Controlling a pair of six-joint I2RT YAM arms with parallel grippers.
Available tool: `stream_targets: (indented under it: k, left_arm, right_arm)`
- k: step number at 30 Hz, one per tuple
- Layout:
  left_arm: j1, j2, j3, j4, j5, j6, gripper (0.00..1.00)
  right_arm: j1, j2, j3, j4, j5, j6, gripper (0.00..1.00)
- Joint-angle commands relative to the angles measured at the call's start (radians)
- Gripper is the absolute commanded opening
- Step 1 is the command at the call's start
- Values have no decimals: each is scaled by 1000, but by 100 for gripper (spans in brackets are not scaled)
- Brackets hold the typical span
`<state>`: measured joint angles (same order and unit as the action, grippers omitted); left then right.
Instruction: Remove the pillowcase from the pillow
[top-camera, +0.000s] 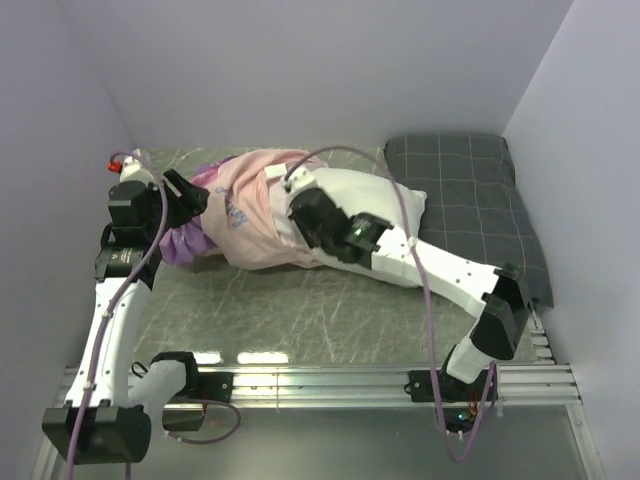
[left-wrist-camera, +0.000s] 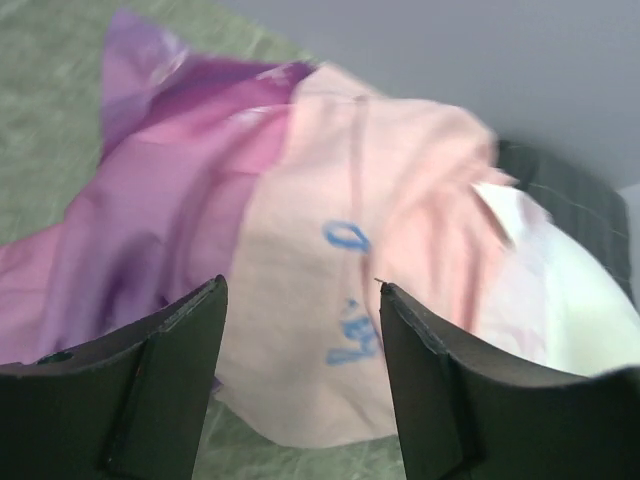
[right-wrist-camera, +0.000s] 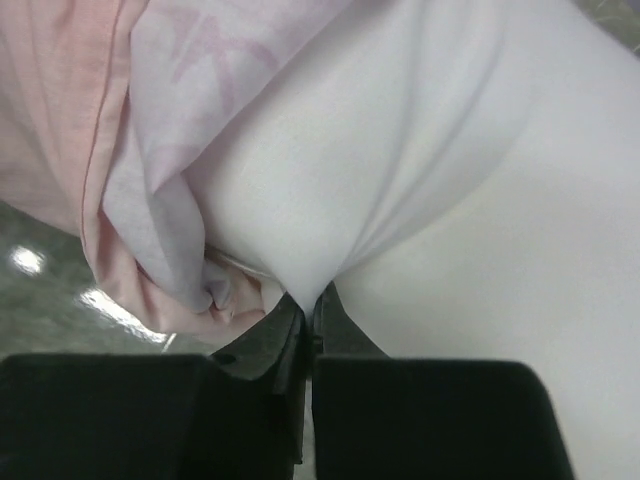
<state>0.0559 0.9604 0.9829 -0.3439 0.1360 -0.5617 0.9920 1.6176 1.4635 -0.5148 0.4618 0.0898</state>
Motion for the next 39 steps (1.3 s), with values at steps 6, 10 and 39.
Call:
stream_targets:
  k: [6,10,39]
  left_arm:
    - [-143,-118,151,-108,-187,63,68]
    - [-169,-134,163,-118,-151,54,68]
    - [-616,-51,-1,-61,-341,-102,68]
  right_arm:
    - [-223,-226,169,47,-472,106,0]
    - [-346,-208,210,72,-629,200,0]
    - [-474,435,541,157,-713,418,0]
